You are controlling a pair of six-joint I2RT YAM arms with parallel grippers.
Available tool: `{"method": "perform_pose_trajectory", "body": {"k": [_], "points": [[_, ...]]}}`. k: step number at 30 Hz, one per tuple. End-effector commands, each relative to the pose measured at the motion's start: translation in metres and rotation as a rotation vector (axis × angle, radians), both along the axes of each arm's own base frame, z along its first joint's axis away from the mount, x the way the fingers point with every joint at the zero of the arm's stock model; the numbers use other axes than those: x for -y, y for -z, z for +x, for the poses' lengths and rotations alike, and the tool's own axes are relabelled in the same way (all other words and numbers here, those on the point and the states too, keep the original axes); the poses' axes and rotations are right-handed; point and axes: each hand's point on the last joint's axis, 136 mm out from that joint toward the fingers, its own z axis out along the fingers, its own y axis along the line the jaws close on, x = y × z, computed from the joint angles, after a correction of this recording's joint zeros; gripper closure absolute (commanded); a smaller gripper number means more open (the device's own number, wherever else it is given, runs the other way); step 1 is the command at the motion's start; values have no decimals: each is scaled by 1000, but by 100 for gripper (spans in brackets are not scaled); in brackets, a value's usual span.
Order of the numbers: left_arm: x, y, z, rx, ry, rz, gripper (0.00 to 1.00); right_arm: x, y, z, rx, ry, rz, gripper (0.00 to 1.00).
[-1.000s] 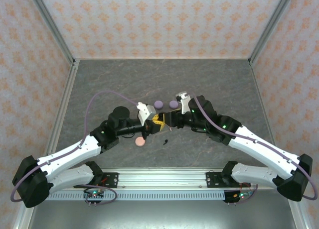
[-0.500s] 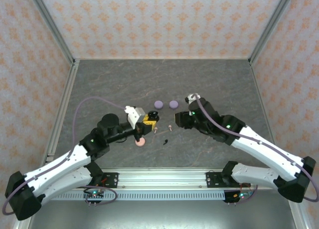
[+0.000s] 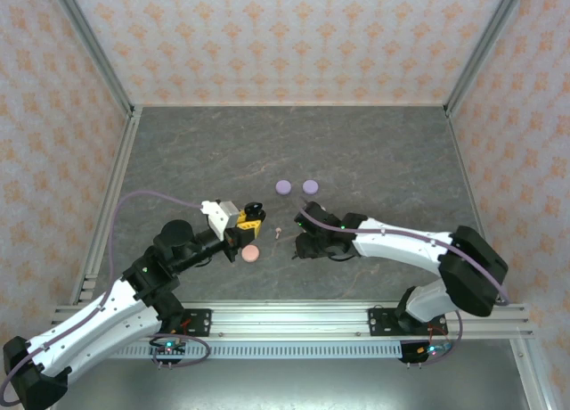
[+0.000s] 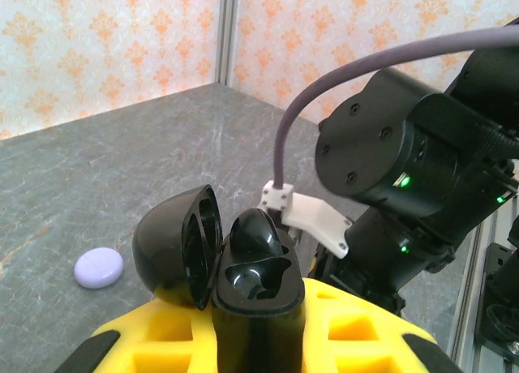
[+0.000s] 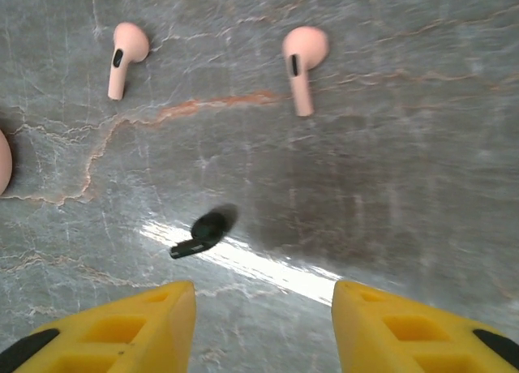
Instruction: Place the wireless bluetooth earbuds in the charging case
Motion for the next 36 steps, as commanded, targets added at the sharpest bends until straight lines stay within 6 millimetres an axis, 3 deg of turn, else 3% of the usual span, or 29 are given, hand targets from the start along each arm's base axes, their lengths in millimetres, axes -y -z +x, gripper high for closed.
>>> {"method": "perform_pose_trajectory", "body": {"k": [1,15,27,36], "points": [[-2,2,2,0,-20,5,100,-25,-5,10,19,2,60,52],[1,0,3,0,-14,-4,100,-40,20,11,-31,-25,32,59],[2,0,5,-1,-16,-1,100,-33,40,3,-73,-25,-17,70],[3,0,6,-5,-14,3,100,-29,28,5,-27,-40,-10,78]]}}
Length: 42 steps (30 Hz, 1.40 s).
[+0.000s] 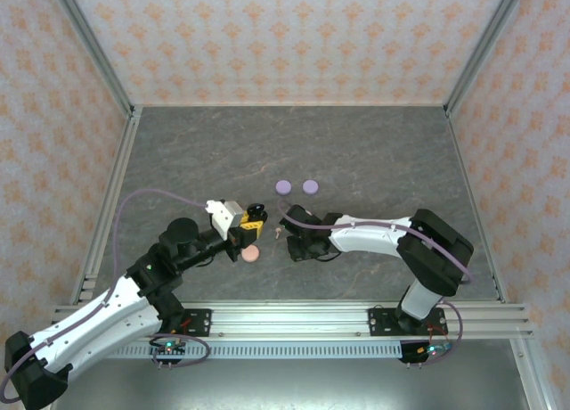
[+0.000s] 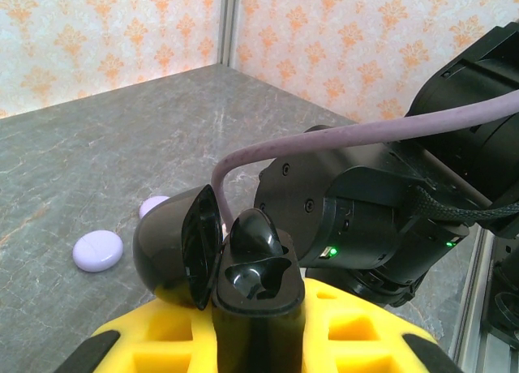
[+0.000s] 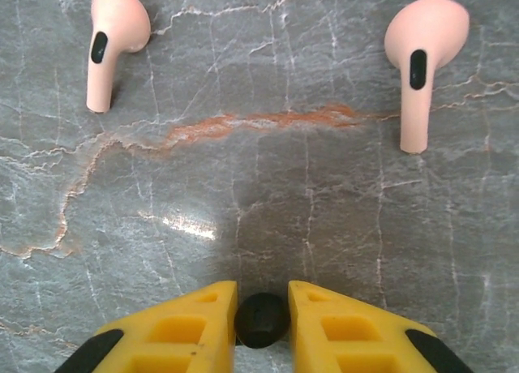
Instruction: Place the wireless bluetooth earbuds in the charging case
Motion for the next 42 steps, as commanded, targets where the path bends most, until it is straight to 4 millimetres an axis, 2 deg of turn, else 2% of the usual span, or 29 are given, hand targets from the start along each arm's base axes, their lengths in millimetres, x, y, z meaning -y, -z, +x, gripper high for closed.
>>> {"method": "perform_pose_trajectory", "body": {"k": [1,5,14,15,16,21,27,33,42], "points": [[0,-11,2,26,-10,-25,100,-2,-14,3,50,-20,23,78],[4,-13,1,23,5,-37,100,3,-43,10,142,-41,46,78],[26,-13,3,-12,94,-57,100,19,-157,21,453,-156,133,78],[29,-12,2,-16,109,-54,100,19,-163,22,476,-180,123,78],[32,-12,2,-22,121,-53,100,23,-183,21,526,-195,146,78],[45,-9,3,-47,172,-47,100,27,-225,18,656,-291,164,78],[58,-7,5,-74,223,-45,100,13,-246,11,744,-442,146,78],[67,-6,7,-85,249,-38,100,-5,-244,8,771,-539,93,78],[72,-5,8,-86,262,-37,100,-10,-243,12,795,-562,70,78]]}}
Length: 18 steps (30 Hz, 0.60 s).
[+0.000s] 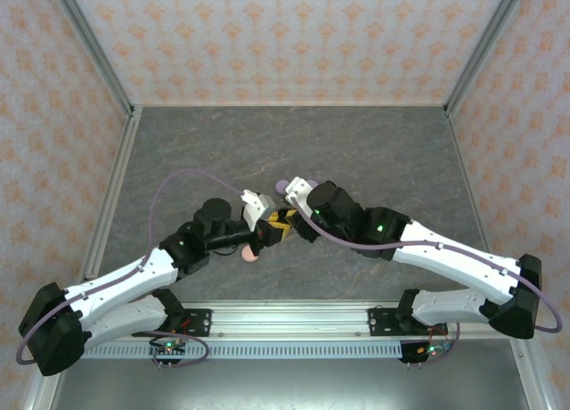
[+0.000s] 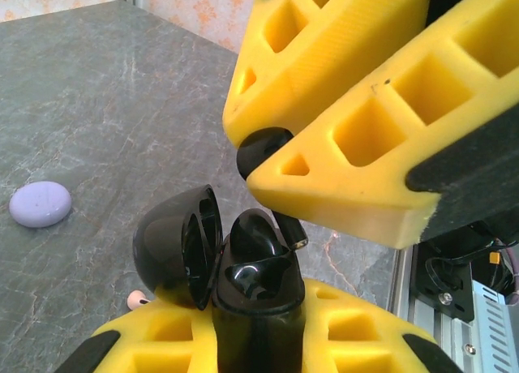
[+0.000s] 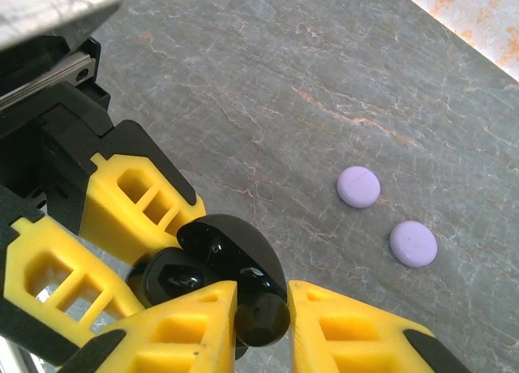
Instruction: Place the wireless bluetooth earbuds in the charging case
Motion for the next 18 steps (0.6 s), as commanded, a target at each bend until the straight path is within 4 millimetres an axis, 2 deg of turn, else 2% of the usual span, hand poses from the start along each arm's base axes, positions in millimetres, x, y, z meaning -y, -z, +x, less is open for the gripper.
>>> {"method": "perform_pose_trajectory", "body": {"k": [1,18], "points": [[8,-29,-1,57,32,-69,100,0,-15,4,57,0,1,78],[14,-34,-4,58,68,-102,100,-8,-17,2,73,-41,18,78]]}}
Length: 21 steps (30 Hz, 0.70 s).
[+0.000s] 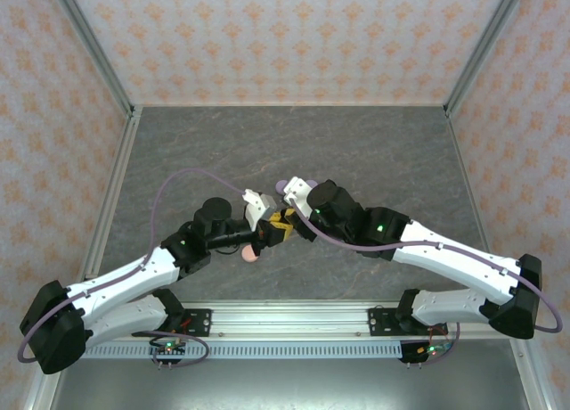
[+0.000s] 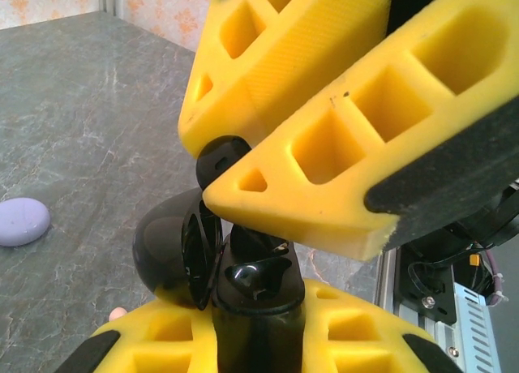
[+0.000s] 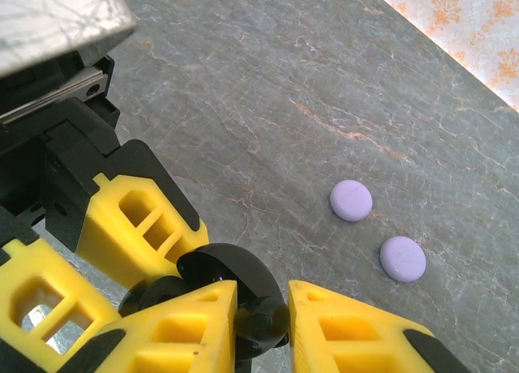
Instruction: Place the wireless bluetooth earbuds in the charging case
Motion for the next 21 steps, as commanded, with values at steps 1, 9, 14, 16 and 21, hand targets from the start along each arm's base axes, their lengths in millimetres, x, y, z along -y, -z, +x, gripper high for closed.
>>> {"method": "perform_pose_trajectory", "body": {"k": [1,9,14,16,21], "points": [[8,-29,-2,49,34,-72,100,-5,-13,0,31,-17,29,78],[10,-31,-3,52,46,-82,100,-6,-20,-6,36,-45,74,78],[10,-32,-3,53,45,-89,100,-3,-11,-5,34,-39,37,78],[10,-32,-3,53,45,-89,100,-1,-8,-4,35,-33,27,78],[11,-32,-2,54,45,-89,100,0,-2,-3,36,-27,4,78]]}}
